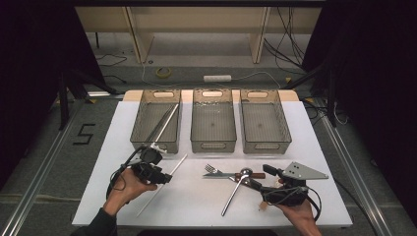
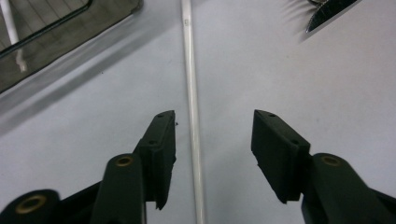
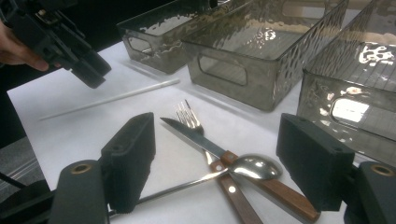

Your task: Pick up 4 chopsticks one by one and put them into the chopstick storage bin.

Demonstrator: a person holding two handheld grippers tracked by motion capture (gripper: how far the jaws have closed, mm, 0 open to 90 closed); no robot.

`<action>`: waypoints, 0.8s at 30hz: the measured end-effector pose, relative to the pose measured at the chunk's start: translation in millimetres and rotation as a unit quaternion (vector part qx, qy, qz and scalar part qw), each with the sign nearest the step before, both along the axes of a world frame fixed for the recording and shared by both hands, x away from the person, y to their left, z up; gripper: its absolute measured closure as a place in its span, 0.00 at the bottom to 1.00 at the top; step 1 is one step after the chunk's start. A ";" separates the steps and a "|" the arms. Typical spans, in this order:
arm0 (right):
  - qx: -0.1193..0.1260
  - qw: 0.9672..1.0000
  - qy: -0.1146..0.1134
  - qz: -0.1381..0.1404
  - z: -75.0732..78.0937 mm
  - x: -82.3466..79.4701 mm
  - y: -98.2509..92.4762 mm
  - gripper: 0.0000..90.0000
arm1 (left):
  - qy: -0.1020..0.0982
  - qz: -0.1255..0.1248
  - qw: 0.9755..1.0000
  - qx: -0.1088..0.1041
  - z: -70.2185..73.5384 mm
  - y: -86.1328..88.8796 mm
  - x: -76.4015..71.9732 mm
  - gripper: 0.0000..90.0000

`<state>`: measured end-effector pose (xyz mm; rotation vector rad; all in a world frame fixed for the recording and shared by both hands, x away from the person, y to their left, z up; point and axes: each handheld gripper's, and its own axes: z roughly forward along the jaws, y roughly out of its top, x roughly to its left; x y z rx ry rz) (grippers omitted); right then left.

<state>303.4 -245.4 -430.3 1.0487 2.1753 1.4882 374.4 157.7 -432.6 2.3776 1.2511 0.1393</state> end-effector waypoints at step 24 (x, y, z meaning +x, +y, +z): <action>-0.001 1.000 0.002 0.001 -0.6 1.2 1.3 0.33 | 0.041 -0.020 0.997 0.055 -27.3 -5.4 11.0 0.81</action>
